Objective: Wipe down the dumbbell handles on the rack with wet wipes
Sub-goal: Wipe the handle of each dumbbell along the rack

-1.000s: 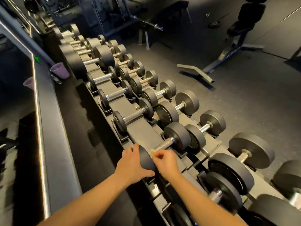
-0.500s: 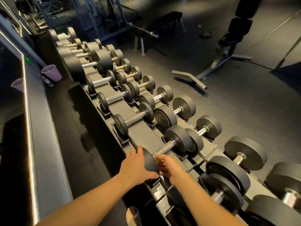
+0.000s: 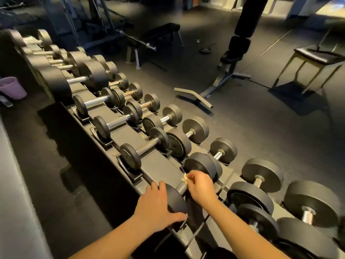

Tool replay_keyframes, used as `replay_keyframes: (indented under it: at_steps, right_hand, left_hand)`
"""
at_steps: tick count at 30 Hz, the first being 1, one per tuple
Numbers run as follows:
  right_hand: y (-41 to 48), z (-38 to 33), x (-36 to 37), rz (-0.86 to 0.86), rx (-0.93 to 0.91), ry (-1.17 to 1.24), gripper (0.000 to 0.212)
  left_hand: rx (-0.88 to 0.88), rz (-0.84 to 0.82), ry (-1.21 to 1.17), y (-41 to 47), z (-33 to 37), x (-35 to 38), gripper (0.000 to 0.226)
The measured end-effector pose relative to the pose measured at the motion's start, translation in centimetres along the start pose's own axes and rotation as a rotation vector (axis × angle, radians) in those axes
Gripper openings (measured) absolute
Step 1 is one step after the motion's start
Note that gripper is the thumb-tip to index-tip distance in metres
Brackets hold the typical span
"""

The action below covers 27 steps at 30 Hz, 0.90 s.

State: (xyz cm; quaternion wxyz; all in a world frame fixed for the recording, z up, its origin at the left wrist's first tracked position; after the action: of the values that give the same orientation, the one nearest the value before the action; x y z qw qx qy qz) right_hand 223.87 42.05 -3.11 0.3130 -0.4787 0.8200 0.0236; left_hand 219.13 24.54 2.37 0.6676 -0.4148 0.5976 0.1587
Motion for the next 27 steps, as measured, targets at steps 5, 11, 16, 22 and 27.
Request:
replay_keyframes:
  at_steps: [5,11,16,22,27]
  right_hand:
    - [-0.2,-2.5,-0.2,-0.479,-0.149,-0.139,0.020]
    - [3.6,-3.5,-0.8,-0.415,-0.254,-0.482,0.020]
    - [5.5,-4.3,0.7,-0.581,-0.193,-0.639,0.025]
    - [5.4,-5.6,1.8,-0.976,-0.236,-0.431,0.012]
    - [4.2,-4.6,0.7,-0.919,-0.445,-0.464,0.017]
  left_hand:
    - [0.065,0.030,-0.012,-0.2,-0.4,-0.2,0.108]
    - [0.047,-0.016,-0.046,0.1,-0.4,0.0,0.111]
    - [-0.016,-0.039,-0.133,-0.1,-0.4,0.7,0.123]
    - [-0.077,-0.050,-0.250,-0.5,-0.2,1.4,0.124]
    - [-0.133,0.024,-0.278,-1.1,0.5,1.5,0.117]
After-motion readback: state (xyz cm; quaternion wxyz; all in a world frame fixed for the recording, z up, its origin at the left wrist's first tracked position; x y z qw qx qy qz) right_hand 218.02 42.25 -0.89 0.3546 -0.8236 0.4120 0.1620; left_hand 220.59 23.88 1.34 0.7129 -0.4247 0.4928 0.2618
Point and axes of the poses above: each hand's wrist, its own y-axis towards the middle knuckle, its own x-axis out of the palm, z = x × y, the point moved 2 cm from there along y, towards the middle knuckle, and after that the axes turned 14 degrees about y, right-handed, at the moved point
